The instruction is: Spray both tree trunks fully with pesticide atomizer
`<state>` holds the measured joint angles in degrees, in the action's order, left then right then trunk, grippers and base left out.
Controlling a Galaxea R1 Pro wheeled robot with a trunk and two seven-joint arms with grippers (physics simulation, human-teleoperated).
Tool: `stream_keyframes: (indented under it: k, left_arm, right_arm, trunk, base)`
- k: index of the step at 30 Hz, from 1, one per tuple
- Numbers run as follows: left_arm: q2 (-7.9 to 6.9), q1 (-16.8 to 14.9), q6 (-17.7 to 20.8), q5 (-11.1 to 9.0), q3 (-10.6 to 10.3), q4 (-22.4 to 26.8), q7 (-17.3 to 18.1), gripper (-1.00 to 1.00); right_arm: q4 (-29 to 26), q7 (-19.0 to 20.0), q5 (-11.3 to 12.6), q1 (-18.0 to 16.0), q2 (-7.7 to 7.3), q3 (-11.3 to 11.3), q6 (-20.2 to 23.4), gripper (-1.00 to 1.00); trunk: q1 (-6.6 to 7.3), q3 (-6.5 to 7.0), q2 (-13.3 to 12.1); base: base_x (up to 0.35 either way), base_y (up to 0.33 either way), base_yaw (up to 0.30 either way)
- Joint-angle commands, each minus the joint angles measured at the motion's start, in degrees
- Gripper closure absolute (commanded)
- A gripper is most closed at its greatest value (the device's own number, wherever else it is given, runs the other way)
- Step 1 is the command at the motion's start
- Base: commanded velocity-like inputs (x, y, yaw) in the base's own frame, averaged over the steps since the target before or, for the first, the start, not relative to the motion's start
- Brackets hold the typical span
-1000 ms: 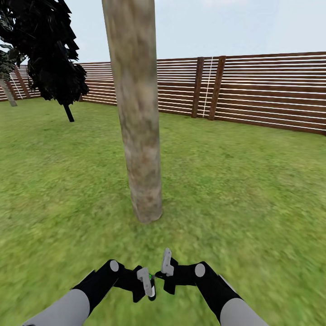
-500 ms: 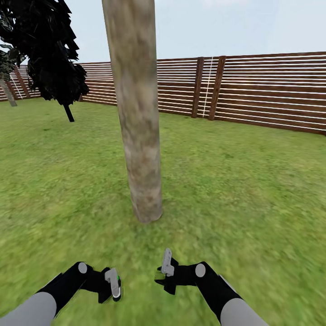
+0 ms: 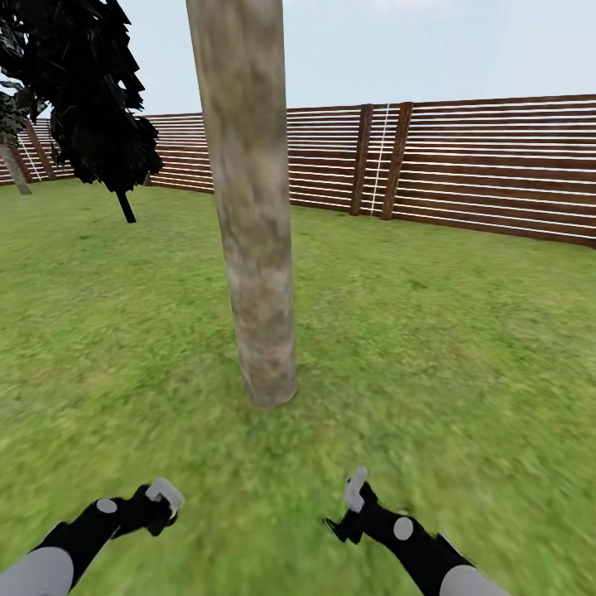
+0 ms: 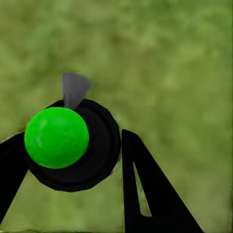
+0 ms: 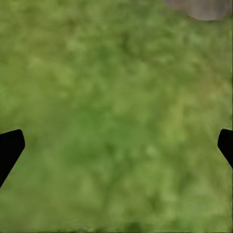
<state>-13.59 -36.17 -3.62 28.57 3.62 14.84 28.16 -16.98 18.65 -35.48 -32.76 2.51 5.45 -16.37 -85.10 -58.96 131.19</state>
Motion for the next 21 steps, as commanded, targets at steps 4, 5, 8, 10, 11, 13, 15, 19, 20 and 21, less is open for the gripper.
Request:
stream_keyframes:
  k: [4, 5, 8, 10, 11, 13, 15, 19, 20, 21]
  left_arm:
    - [0.84, 0.0, -0.3, 0.5, 14.0, -3.6, -4.5, 1.0]
    - [1.16, 0.0, -0.1, 0.5, 15.1, -3.9, -5.3, 1.0]
    - [3.14, -0.1, 0.5, 0.5, 16.8, -4.5, -9.4, 1.0]
    - [5.21, -0.1, 3.2, 0.5, 17.1, -4.7, -12.4, 1.0]
    - [5.78, -0.1, 4.9, 0.5, 17.2, -4.7, -13.5, 1.0]
    - [7.18, -0.1, 9.6, 0.6, 17.3, -4.3, -15.6, 1.0]
    - [7.64, -0.1, 10.4, 0.6, 17.3, -4.0, -15.6, 1.0]
    - [8.74, -0.3, 11.6, 0.5, 17.4, -4.1, -15.8, 1.0]
    - [8.87, -0.4, 12.3, 0.5, 17.4, -4.1, -15.8, 1.0]
    - [8.99, -0.7, 14.5, 0.5, 17.4, -4.0, -15.9, 1.0]
  right_arm:
    - [9.8, -23.2, 14.3, 0.0, -0.13, 0.0, -1.7, -1.0]
    - [10.3, -26.2, 16.4, 0.0, -0.13, 0.0, -2.5, -1.0]
    - [11.0, -35.3, 22.0, 1.0, -0.21, 0.0, -6.6, -1.0]
    - [11.2, -39.6, 23.8, 2.5, -0.61, 0.0, -10.0, -1.0]
    - [11.2, -40.4, 24.2, 3.1, -0.95, 0.0, -11.0, -1.0]
    - [11.3, -41.5, 24.7, 4.0, -2.01, 0.0, -12.9, -1.0]
    - [11.3, -41.6, 24.9, 4.2, -2.78, 0.1, -13.3, -1.0]
    - [11.3, -41.7, 25.0, 4.9, -3.22, 0.1, -14.0, -1.0]
    - [11.3, -41.7, 25.0, 5.2, -3.22, 0.1, -14.6, -1.0]
    - [11.3, -41.7, 25.0, 5.5, -3.18, 0.0, -15.4, -1.0]
  trunk:
    - [0.01, -0.04, 0.0]
    - [0.01, -0.04, 0.0]
    - [0.01, -0.04, 0.0]
    - [0.01, -0.04, 0.0]
    - [0.01, -0.04, 0.0]
    - [0.01, -0.04, 0.0]
    - [0.01, -0.04, 0.0]
    - [0.01, -0.04, 0.0]
    - [0.01, -0.04, 0.0]
    - [0.01, -0.04, 0.0]
  base:
    - [0.0, 0.0, 0.0]
    - [0.0, 0.0, 0.0]
    - [0.0, 0.0, 0.0]
    - [0.0, 0.0, 0.0]
    - [0.0, 0.0, 0.0]
    - [0.0, 0.0, 0.0]
    - [0.0, 0.0, 0.0]
    - [0.0, 0.0, 0.0]
    - [0.0, 0.0, 0.0]
    - [0.0, 0.0, 0.0]
